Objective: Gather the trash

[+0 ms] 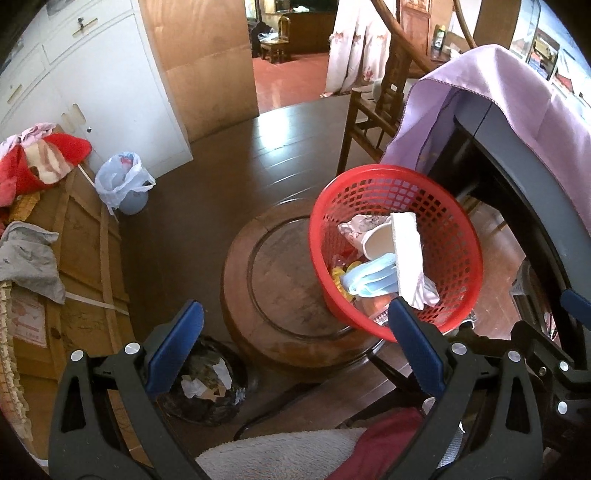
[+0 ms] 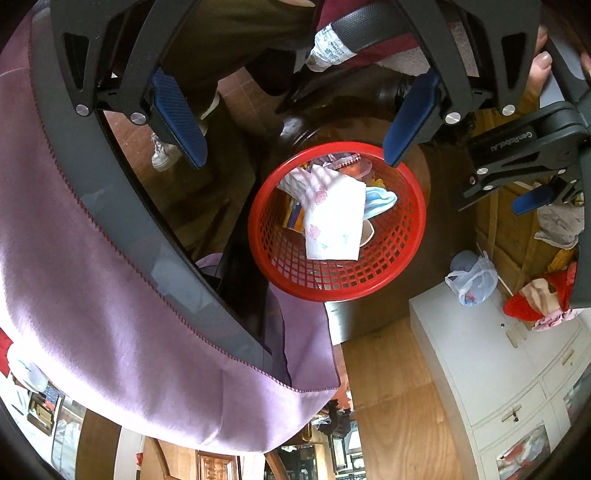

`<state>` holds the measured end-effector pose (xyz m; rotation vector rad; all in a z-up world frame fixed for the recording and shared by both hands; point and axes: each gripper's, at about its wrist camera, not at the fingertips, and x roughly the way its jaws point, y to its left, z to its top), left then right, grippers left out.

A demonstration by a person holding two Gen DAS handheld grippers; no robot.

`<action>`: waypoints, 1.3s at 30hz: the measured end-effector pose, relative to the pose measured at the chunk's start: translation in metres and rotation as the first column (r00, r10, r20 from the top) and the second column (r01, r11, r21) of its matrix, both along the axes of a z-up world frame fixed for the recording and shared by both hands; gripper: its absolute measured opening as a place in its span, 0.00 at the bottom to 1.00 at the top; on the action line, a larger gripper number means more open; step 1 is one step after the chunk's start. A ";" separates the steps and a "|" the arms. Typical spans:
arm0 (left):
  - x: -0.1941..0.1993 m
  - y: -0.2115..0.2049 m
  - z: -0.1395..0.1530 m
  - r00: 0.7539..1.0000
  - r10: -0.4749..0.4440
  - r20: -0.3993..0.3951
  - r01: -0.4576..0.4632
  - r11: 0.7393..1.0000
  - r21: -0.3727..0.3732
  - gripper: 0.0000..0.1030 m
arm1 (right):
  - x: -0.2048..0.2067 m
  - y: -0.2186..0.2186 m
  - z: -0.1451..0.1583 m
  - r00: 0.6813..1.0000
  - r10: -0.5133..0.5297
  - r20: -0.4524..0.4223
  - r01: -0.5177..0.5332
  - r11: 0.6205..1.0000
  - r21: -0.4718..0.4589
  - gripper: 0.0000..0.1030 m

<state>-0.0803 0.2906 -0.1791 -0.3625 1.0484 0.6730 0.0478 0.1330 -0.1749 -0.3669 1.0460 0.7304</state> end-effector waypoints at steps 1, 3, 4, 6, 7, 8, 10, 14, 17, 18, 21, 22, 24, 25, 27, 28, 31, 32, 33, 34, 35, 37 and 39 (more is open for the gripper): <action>0.001 -0.001 0.000 1.000 -0.002 -0.004 0.002 1.000 0.009 0.93 | 0.000 0.000 0.000 1.000 0.000 0.001 0.000 1.000 -0.002 0.92; 0.002 -0.005 0.000 1.000 -0.009 -0.016 0.010 0.999 0.036 0.93 | 0.000 -0.002 0.000 1.000 -0.002 0.002 0.002 1.000 -0.002 0.92; 0.004 -0.008 0.000 1.000 -0.016 -0.024 0.017 0.999 0.051 0.93 | 0.001 -0.003 0.000 1.000 -0.004 0.001 0.004 1.000 0.000 0.92; 0.005 -0.010 -0.001 0.999 -0.023 -0.028 0.025 0.998 0.060 0.93 | 0.003 -0.004 -0.001 1.000 -0.010 -0.002 0.010 1.000 0.002 0.92; 0.005 -0.010 -0.001 0.999 -0.027 -0.027 0.029 0.998 0.060 0.93 | 0.004 -0.004 -0.001 1.000 -0.013 -0.005 0.013 1.000 0.003 0.92; 0.005 -0.010 -0.001 0.999 -0.028 -0.026 0.030 0.998 0.060 0.93 | 0.004 -0.005 -0.002 1.000 -0.014 -0.007 0.014 1.000 0.004 0.92; 0.005 -0.010 -0.001 0.999 -0.028 -0.026 0.029 0.998 0.060 0.93 | 0.004 -0.005 -0.001 1.000 -0.015 -0.007 0.015 1.000 0.005 0.92; 0.006 -0.011 -0.001 0.999 -0.030 -0.025 0.031 0.998 0.053 0.93 | 0.004 -0.004 -0.002 1.000 -0.014 -0.007 0.014 1.000 0.005 0.92; 0.006 -0.012 0.000 0.999 -0.033 -0.026 0.035 0.998 0.058 0.93 | 0.004 -0.005 -0.001 1.000 -0.014 -0.005 0.014 1.000 0.006 0.92; 0.006 -0.012 0.000 0.999 -0.034 -0.026 0.036 0.998 0.057 0.93 | 0.004 -0.005 -0.001 1.000 -0.015 -0.006 0.015 1.000 0.007 0.92; 0.006 -0.013 -0.001 0.999 -0.035 -0.026 0.036 0.998 0.055 0.93 | 0.004 -0.006 -0.001 1.000 -0.017 -0.007 0.017 1.000 0.010 0.92; 0.006 -0.013 -0.001 0.999 -0.036 -0.026 0.037 0.998 0.055 0.93 | 0.004 -0.006 -0.001 1.000 -0.019 -0.008 0.019 1.000 0.011 0.92; 0.006 -0.014 -0.001 0.999 -0.037 -0.026 0.039 0.998 0.056 0.93 | 0.004 -0.006 0.000 1.000 -0.019 -0.007 0.019 1.000 0.013 0.92; 0.006 -0.014 -0.001 0.999 -0.039 -0.026 0.040 0.998 0.057 0.93 | 0.004 -0.006 0.000 1.000 -0.019 -0.007 0.019 1.000 0.013 0.92; 0.007 -0.015 -0.001 0.999 -0.041 -0.026 0.042 0.997 0.059 0.93 | 0.003 -0.006 0.000 1.000 -0.017 -0.007 0.017 1.000 0.014 0.92; 0.007 -0.015 -0.001 0.999 -0.042 -0.027 0.043 0.997 0.060 0.93 | 0.003 -0.006 0.001 1.000 -0.017 -0.007 0.017 1.000 0.015 0.92; 0.007 -0.015 -0.001 0.999 -0.042 -0.026 0.043 0.997 0.058 0.93 | 0.004 -0.006 0.001 1.000 -0.018 -0.008 0.018 1.000 0.016 0.92; 0.007 -0.015 -0.001 0.999 -0.042 -0.026 0.043 0.997 0.057 0.93 | 0.004 -0.006 0.001 1.000 -0.018 -0.009 0.019 1.000 0.016 0.92; 0.007 -0.015 -0.001 0.999 -0.042 -0.026 0.044 0.997 0.057 0.93 | 0.004 -0.006 0.001 1.000 -0.018 -0.009 0.018 1.000 0.016 0.92; 0.007 -0.015 -0.001 0.999 -0.042 -0.026 0.044 0.997 0.057 0.93 | 0.004 -0.006 0.001 1.000 -0.018 -0.010 0.019 1.000 0.017 0.92; 0.007 -0.015 -0.001 0.999 -0.043 -0.026 0.044 0.997 0.058 0.93 | 0.004 -0.006 0.002 1.000 -0.019 -0.010 0.019 1.000 0.018 0.92; 0.007 -0.015 -0.001 0.999 -0.042 -0.026 0.044 0.997 0.058 0.93 | 0.004 -0.006 0.001 1.000 -0.018 -0.010 0.018 1.000 0.017 0.92; 0.007 -0.015 -0.001 0.999 -0.042 -0.027 0.043 0.997 0.058 0.93 | 0.004 -0.006 0.002 1.000 -0.018 -0.011 0.018 1.000 0.018 0.92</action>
